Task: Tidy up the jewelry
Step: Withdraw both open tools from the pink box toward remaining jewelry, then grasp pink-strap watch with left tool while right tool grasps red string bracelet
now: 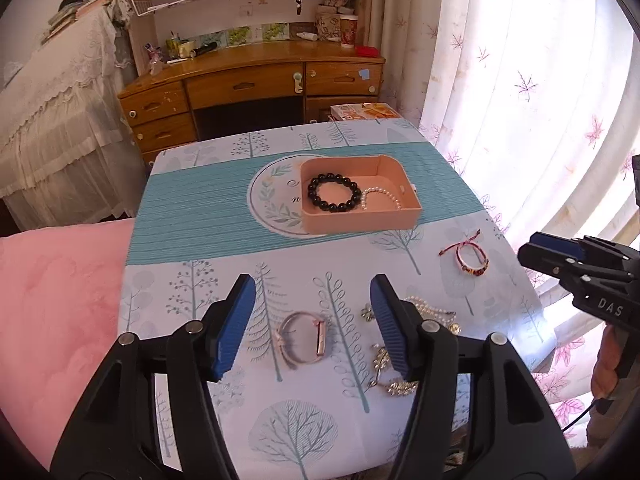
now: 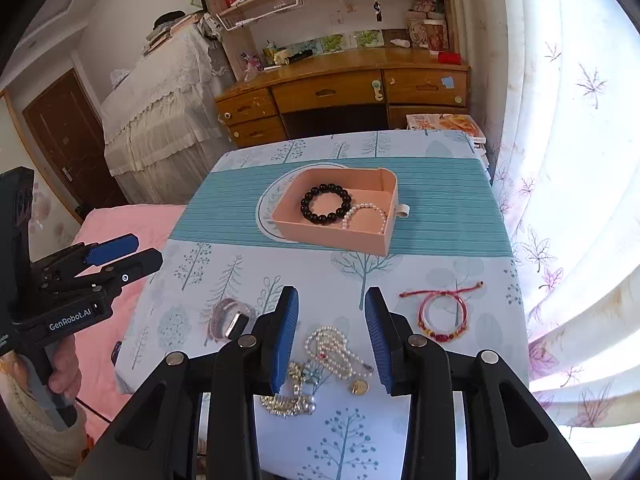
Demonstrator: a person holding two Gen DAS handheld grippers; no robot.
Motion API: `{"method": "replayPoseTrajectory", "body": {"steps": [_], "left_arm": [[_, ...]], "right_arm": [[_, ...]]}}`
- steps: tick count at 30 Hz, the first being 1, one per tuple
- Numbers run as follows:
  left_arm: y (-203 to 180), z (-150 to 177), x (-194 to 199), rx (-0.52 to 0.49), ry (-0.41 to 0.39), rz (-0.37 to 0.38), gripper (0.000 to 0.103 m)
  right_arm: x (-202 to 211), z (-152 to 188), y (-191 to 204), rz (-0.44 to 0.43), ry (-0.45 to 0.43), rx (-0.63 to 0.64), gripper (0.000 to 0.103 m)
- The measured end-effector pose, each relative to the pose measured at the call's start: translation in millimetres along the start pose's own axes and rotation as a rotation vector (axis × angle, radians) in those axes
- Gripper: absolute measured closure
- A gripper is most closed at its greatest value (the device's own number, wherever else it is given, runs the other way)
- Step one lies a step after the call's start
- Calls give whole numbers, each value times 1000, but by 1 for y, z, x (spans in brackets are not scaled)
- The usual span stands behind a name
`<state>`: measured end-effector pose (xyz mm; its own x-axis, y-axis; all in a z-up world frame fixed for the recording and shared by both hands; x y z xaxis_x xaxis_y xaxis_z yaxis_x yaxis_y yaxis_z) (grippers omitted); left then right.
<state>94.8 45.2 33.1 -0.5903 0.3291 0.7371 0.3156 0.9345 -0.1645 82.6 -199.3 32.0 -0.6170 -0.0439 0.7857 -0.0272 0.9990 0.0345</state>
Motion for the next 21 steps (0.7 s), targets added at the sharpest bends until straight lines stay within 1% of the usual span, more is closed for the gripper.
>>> {"method": "replayPoseTrajectory", "body": {"steps": [4,7,9,13,17,19,21], "left_arm": [[8,25,3,17,3,-5,45],[15,43,-3,31,7,-3,45],[22,53,-10,44,7,-14,45],[46,69,-38,118,29,-35,45],[67,81,-70,167,51,-85,45],[77,90,-87,204,76,-110,45],[85,99,-104,244,105,-110,45]], "right_arm": [[13,28,-2,6,-7,-5,67],[9,45,-7,21,-2,-7,67],[2,55,-13,34,6,-14,67],[-17,71,-28,48,28,-40,67],[-45,72,-47,86,48,-44,67],[-59,72,-58,102,56,-50,67],[-74,75,-71,121,75,-71,67]]}}
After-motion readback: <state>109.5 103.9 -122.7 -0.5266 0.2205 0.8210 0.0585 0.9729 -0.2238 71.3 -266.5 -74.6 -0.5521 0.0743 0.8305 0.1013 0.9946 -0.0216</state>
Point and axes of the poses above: each gripper's, at about its wrist camera, not at the fingertips, and x roughly against the way its jaws point, y to its left, z to its underside, the point moved 7 cm from there along -x, roughly the way its jaws point, and after that the axes turned 11 degrees about z, right-handed, at the moved point
